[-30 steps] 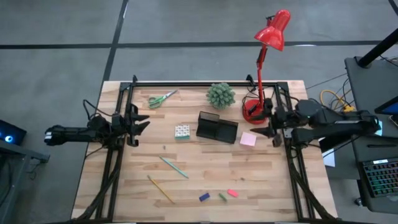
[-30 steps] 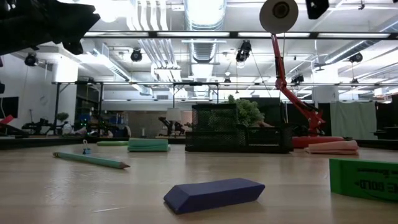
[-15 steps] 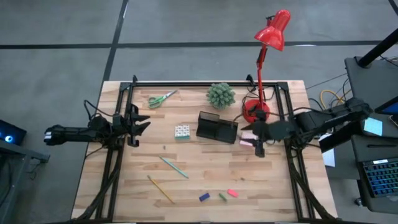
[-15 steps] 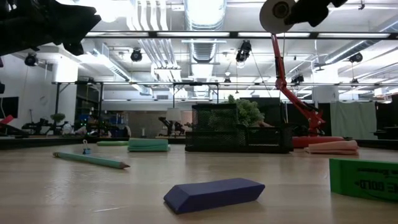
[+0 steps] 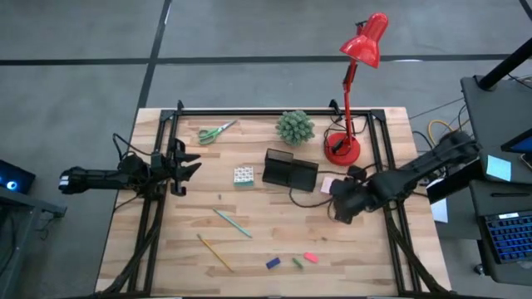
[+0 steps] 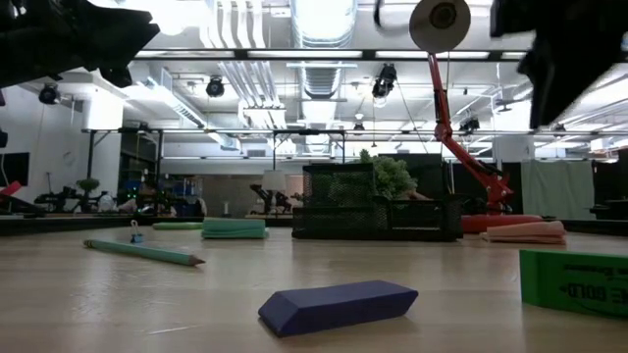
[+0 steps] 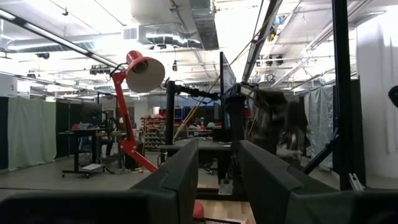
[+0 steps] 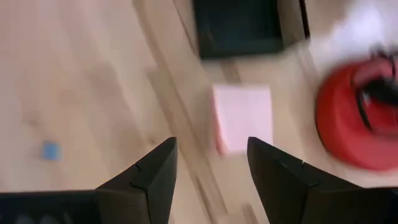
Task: Pick and place office supplies into organizer
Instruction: Put the pink sticky notes into the black desk organizer
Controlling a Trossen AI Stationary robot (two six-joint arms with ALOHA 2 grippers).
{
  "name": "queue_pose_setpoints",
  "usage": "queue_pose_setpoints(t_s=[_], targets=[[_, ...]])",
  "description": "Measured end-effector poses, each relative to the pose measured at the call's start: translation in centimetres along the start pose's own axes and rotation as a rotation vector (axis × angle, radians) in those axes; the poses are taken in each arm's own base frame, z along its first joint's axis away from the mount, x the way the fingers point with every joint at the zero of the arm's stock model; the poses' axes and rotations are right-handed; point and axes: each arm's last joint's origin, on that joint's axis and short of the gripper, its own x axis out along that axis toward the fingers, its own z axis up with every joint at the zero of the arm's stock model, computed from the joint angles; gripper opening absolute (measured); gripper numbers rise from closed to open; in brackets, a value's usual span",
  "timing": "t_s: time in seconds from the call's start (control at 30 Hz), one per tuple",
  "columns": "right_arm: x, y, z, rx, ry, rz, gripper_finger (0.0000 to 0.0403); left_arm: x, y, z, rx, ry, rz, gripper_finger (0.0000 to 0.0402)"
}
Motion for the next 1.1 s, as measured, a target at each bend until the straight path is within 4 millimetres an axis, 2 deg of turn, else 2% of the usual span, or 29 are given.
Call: queue_pose_setpoints(t_s=[0.33, 0.47, 0.77, 0.97, 1.1], targets=[[4.7, 2.3, -0.1, -0.085, 0.128, -0.130, 0.0187, 0.0, 0.0, 0.0, 0.004, -0.002, 0.001, 0.0105], [6.0, 2.9, 0.0, -0.142, 0.136, -0.180, 0.0187, 0.0, 0.0, 0.0, 0.092, -0.003, 0.001, 0.0105], [8.3, 3.5, 0.0, -0.192, 0.125, -0.296, 0.0187, 0.0, 0.0, 0.0, 0.104, -0.004, 0.001, 0.0105], [9.3, 3.6, -0.1, -0.186, 0.133, -0.305, 0.0187, 0.0, 0.0, 0.0, 0.104, -0.004, 0.001, 0.0105], [9.9, 3.2, -0.8, -0.189, 0.142, -0.312, 0.0187, 0.0, 0.0, 0.0, 0.104, -0.004, 0.001, 0.0105]])
